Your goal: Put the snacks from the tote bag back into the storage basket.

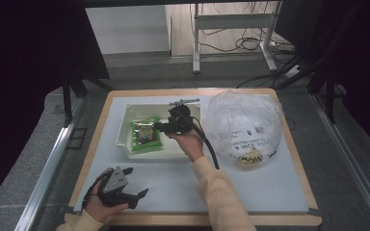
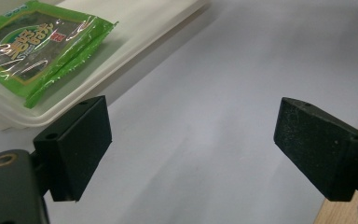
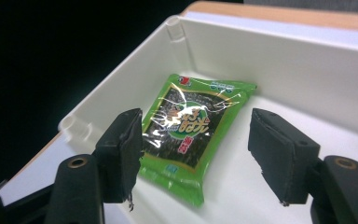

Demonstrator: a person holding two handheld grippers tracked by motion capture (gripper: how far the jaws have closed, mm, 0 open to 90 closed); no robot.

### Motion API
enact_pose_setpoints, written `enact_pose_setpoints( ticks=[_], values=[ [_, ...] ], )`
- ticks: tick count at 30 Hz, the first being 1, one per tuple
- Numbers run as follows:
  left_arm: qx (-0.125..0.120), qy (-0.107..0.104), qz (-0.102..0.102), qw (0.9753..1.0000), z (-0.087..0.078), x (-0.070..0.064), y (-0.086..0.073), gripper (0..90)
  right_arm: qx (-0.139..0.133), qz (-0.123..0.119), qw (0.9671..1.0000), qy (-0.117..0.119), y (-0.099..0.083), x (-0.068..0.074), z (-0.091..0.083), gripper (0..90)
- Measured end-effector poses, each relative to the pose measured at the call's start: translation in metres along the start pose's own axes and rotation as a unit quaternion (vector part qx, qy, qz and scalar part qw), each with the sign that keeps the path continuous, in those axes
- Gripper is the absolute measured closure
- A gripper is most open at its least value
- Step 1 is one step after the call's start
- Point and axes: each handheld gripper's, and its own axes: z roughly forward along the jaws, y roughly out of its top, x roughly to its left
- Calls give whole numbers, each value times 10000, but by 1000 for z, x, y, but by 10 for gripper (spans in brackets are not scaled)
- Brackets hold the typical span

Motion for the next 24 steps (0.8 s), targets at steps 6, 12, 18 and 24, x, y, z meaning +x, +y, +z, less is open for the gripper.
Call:
enact_pose_setpoints(
  ticks=[6, 12, 18, 24],
  values=[
    [32, 74, -4, 10000, 2, 2, 0, 110, -133, -289, 9995, 13, -10, -3, -33, 343],
    [67, 156, -41, 9998, 4, 1, 0, 110, -304, -494, 9983, 0, -31, -14, -76, 316],
    [67, 259, -109, 9996, 6, 1, 0, 110, -444, -744, 9962, 82, -63, -25, -118, 294],
    [71, 306, -152, 9994, 8, 3, 0, 110, -545, -882, 9946, -46, -103, -40, -155, 293]
  ],
)
